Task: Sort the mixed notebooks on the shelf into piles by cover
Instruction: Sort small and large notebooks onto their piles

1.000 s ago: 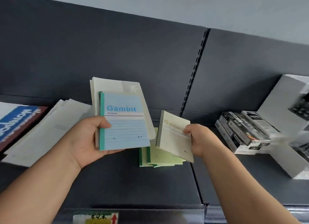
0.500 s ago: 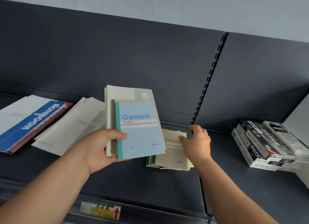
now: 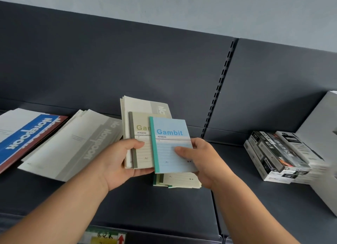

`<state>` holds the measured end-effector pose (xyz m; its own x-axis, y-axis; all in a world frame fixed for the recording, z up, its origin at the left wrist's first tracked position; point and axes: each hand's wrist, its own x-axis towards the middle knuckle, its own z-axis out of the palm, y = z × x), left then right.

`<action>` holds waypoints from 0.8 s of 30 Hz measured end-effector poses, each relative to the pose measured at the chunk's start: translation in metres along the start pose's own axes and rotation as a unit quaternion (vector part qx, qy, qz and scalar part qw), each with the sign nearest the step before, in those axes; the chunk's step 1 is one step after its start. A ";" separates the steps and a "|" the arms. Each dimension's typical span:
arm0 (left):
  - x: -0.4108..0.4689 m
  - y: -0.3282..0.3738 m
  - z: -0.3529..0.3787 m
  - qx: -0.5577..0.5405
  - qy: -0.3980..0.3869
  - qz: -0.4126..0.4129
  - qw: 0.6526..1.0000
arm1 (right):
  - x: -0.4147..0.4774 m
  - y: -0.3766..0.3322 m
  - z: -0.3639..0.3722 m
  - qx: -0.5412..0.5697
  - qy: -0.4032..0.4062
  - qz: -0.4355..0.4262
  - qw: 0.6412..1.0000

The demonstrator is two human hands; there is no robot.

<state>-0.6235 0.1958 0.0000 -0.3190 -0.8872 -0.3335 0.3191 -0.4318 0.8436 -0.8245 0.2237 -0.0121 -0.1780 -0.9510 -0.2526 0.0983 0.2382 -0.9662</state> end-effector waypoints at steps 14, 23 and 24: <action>0.001 0.011 -0.001 0.063 -0.007 0.020 0.998 | 0.004 -0.003 0.007 0.083 0.000 0.055 0.995; -0.001 0.035 -0.031 0.057 0.055 0.063 0.995 | 0.014 0.025 -0.025 -0.032 0.149 0.029 0.988; -0.002 0.036 -0.033 0.050 0.051 0.061 0.996 | 0.016 0.030 -0.025 -0.133 0.168 0.016 0.977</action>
<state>-0.5821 0.1764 0.0176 -0.1885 -0.9464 -0.2623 0.2581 -0.3054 0.9166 -0.8489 0.2202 -0.0459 -0.4941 -0.8350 -0.2419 -0.1416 0.3519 -0.9253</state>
